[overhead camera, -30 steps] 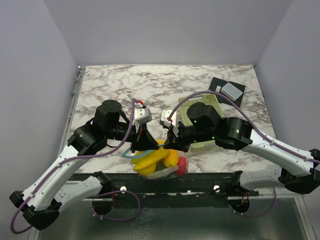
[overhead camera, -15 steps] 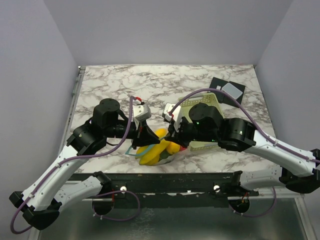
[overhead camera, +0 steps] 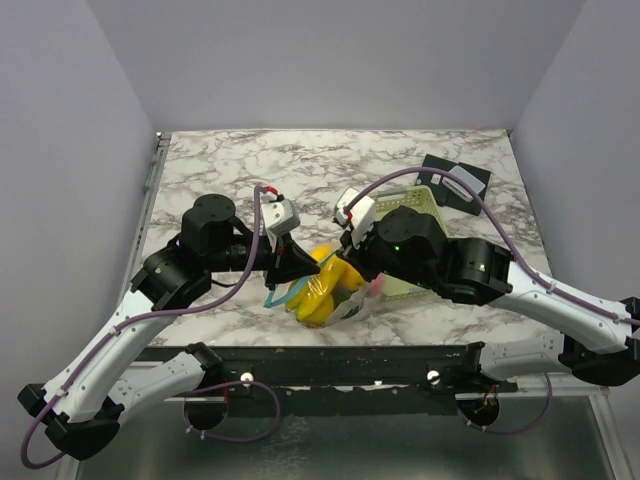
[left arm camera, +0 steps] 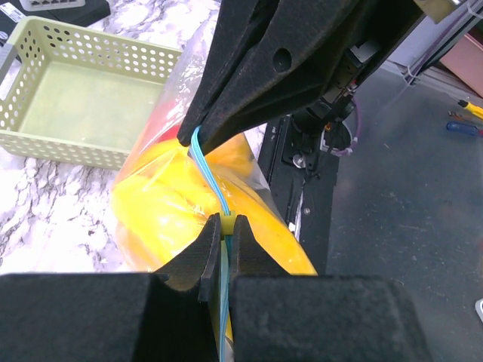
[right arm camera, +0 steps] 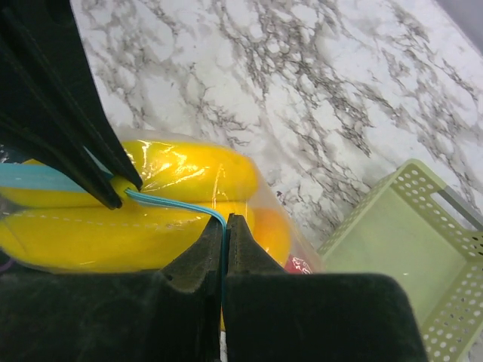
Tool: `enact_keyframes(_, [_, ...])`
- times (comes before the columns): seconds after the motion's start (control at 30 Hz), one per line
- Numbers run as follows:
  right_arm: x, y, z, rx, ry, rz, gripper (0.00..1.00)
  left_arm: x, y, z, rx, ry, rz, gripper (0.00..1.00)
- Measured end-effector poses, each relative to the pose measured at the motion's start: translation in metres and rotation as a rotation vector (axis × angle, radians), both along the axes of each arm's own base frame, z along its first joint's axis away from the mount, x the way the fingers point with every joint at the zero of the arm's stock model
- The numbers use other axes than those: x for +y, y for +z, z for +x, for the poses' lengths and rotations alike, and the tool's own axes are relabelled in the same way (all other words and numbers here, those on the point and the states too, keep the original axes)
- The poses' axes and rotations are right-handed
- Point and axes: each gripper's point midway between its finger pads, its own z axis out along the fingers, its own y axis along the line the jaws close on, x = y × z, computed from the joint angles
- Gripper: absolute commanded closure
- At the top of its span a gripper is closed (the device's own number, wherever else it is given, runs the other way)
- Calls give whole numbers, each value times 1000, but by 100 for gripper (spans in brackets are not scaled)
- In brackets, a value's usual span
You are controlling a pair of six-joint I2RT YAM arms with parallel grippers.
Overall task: Place the food in the zip-top bag and seal the zipper
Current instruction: Zip the zipper food storage bag at the center of the board.
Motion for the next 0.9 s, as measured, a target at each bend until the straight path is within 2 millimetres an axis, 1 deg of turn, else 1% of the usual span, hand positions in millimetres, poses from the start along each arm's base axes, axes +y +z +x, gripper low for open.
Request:
enact_keyframes(0.27, [-11, 3, 19, -48, -134, -3, 99, 0, 2, 5, -15, 22, -4, 100])
enact_keyframes(0.57, [-25, -2, 37, -87, -284, -19, 99, 1, 0, 7, -14, 37, 4, 100])
enact_keyframes(0.73, [-41, -4, 50, -130, -401, -41, 99, 4, 0, 3, -6, 35, 9, 100])
enact_keyframes(0.9, [-63, -4, 62, -184, -525, -72, 100, 11, -1, -9, 11, 18, 13, 100])
